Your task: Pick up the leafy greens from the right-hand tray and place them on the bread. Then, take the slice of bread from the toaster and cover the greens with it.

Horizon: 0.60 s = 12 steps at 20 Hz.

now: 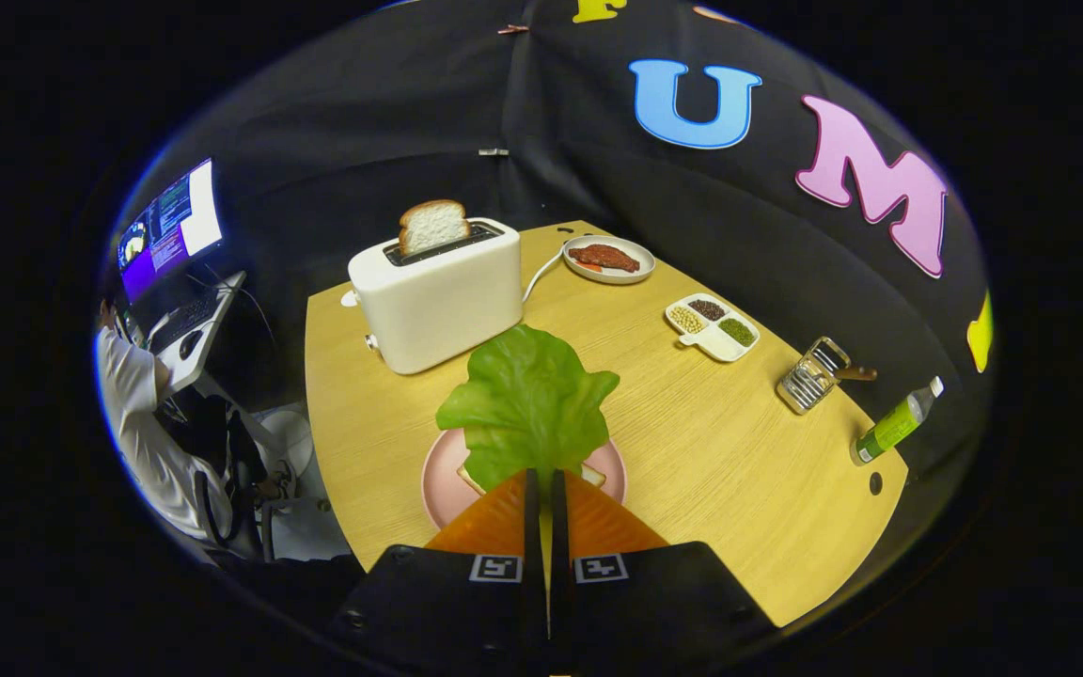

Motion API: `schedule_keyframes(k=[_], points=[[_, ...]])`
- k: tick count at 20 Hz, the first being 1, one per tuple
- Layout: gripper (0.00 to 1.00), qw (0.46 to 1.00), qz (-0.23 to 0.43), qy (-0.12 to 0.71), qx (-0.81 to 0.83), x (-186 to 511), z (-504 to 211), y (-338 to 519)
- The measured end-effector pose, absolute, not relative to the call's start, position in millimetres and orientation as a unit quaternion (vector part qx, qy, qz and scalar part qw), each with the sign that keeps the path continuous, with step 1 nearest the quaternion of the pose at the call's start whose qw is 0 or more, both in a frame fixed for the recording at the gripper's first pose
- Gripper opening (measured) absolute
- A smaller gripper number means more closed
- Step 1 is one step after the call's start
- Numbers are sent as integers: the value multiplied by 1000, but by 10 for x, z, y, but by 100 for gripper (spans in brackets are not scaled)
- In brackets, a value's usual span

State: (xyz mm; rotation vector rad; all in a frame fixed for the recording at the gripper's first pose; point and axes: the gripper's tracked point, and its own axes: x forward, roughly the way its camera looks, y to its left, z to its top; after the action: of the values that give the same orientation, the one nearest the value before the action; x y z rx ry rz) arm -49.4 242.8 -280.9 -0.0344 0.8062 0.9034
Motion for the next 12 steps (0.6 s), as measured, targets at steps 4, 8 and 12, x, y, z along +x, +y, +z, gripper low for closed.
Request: schedule_keyframes(k=[4,8,12], points=[[6,802,426,417,-25,-540,-3078,2632],[17,799,407,441,-38,-496,-3359,2784],[80,811,388,434,-56,-457,-3427,2835]])
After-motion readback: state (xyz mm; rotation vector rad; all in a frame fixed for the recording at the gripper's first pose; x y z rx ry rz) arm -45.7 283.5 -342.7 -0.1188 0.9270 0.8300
